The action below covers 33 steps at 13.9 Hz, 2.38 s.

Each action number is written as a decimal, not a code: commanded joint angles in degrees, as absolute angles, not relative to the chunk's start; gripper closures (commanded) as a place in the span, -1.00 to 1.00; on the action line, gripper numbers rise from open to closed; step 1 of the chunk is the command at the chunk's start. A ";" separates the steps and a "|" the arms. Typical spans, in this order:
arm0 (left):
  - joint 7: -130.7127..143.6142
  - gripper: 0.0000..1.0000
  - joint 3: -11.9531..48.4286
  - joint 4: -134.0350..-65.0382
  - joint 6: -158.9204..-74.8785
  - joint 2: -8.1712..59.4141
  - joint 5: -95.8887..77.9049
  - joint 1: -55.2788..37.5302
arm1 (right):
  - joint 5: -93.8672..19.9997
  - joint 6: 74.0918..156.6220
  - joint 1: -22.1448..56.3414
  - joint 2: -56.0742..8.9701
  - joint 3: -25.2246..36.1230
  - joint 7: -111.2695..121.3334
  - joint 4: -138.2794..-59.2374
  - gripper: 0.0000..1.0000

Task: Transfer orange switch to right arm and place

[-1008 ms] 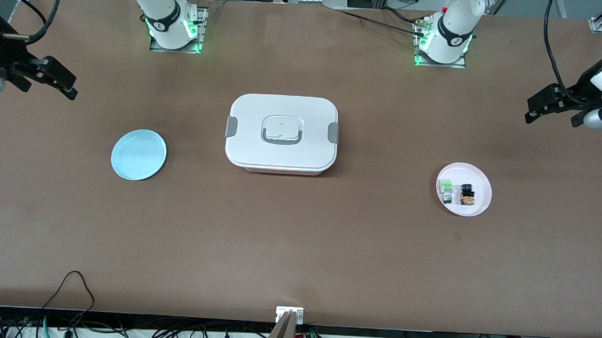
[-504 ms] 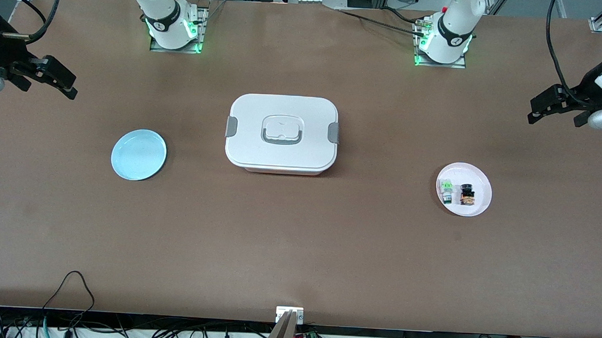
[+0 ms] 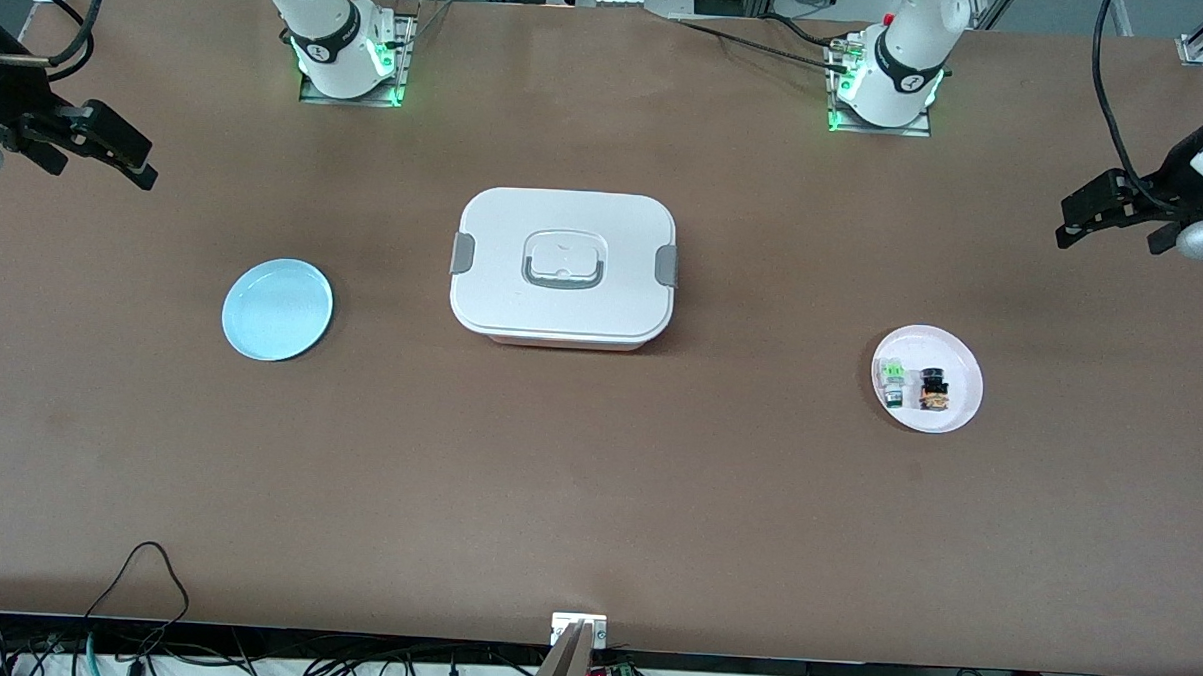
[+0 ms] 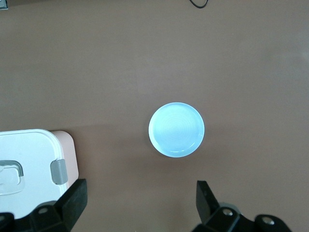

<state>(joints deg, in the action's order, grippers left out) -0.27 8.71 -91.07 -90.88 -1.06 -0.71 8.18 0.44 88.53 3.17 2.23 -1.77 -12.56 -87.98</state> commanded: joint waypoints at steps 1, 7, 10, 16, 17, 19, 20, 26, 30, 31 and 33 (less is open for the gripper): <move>-0.97 -1.00 9.31 -90.87 -92.36 -0.26 -2.02 8.53 | -0.35 87.36 2.90 2.37 -1.76 -12.31 -87.10 -1.00; -0.97 -1.00 9.49 -95.35 -93.43 -0.09 -2.02 8.53 | -0.62 87.36 2.72 1.93 -1.32 -12.13 -87.01 -1.00; -1.05 -1.00 9.76 -96.06 -93.25 3.15 -2.02 8.53 | -0.62 87.36 2.72 1.85 -1.32 -12.13 -87.10 -1.00; -27.64 -1.00 9.67 -97.20 -100.27 12.29 -3.95 13.62 | -0.62 87.28 2.72 1.85 -1.32 -12.13 -87.10 -1.00; -31.08 -1.00 9.67 -98.77 -102.81 12.57 -4.04 13.71 | -0.62 87.10 2.72 1.76 -1.41 -12.48 -87.19 -1.00; -37.76 -1.00 9.67 -101.94 -107.12 13.62 -4.04 14.58 | -0.53 86.40 2.99 1.49 -1.49 -12.74 -87.19 -1.00; -42.49 -1.00 9.67 -103.52 -109.84 14.49 -4.04 14.85 | -0.44 85.87 2.99 1.49 -1.49 -12.74 -87.27 -1.00; -70.71 -1.00 9.76 -112.06 -125.49 18.98 -4.13 15.38 | -0.35 86.39 2.90 1.41 -1.49 -12.74 -87.45 -1.00; -86.27 -1.00 9.67 -112.24 -132.09 24.68 -4.13 15.38 | -0.35 85.78 2.99 0.97 -1.49 -12.74 -88.06 -1.00; -89.27 -1.00 9.67 -112.24 -132.53 25.65 -4.04 15.38 | -0.53 85.61 2.90 0.88 -1.49 -12.66 -88.24 -1.00; -92.10 -1.00 9.76 -112.24 -132.71 27.59 -3.96 15.29 | -0.53 85.25 2.90 0.53 -1.49 -12.66 -88.24 -1.00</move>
